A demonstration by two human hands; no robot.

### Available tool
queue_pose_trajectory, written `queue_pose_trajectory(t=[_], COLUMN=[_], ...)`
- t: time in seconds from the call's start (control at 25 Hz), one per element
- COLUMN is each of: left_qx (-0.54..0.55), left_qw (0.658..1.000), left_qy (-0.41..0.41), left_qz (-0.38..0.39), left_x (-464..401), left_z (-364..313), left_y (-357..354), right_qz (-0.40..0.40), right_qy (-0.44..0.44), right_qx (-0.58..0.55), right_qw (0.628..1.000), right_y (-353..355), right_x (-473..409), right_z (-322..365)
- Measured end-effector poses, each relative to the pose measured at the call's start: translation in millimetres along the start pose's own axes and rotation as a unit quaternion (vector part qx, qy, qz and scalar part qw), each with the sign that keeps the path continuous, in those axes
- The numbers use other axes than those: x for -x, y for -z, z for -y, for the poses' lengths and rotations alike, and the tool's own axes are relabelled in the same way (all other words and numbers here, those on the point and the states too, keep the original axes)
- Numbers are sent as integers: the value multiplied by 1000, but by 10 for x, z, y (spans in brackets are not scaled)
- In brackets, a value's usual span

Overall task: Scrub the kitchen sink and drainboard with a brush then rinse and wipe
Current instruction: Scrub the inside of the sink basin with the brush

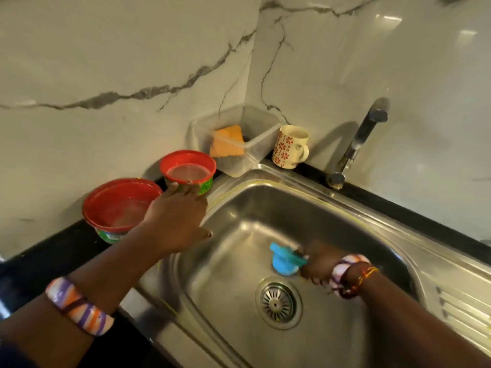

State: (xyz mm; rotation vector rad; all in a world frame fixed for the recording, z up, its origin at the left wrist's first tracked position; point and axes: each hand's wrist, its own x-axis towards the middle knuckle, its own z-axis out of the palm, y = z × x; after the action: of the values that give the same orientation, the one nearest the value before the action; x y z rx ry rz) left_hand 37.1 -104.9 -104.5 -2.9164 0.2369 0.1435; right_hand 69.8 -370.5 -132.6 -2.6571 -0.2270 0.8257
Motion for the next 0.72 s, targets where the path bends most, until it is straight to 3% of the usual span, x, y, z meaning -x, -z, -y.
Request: queue_pose_trajectory(t=[0.12, 0.2, 0.28, 0.36, 0.56, 0.72], left_qx=[23, 21, 10, 1, 29, 30], left_qw=[994, 993, 996, 996, 995, 996], left_qy=[108, 113, 91, 81, 58, 47], left_qz=[20, 24, 4, -27, -76, -75], left_x=[-136, -180, -205, -193, -215, -251], left_z=[250, 299, 330, 344, 455, 478], left_y=[27, 34, 36, 27, -14, 10], right_qz=[-15, -92, -201, -271, -180, -245], right_qy=[147, 208, 231, 198, 200, 183], right_qx=[-148, -202, -88, 30, 86, 85], right_qw=[978, 953, 948, 942, 959, 948], right_y=[425, 576, 597, 446, 301, 328], right_x=[174, 99, -180, -493, -866, -927], right_z=[805, 1308, 1738, 2037, 2093, 2098])
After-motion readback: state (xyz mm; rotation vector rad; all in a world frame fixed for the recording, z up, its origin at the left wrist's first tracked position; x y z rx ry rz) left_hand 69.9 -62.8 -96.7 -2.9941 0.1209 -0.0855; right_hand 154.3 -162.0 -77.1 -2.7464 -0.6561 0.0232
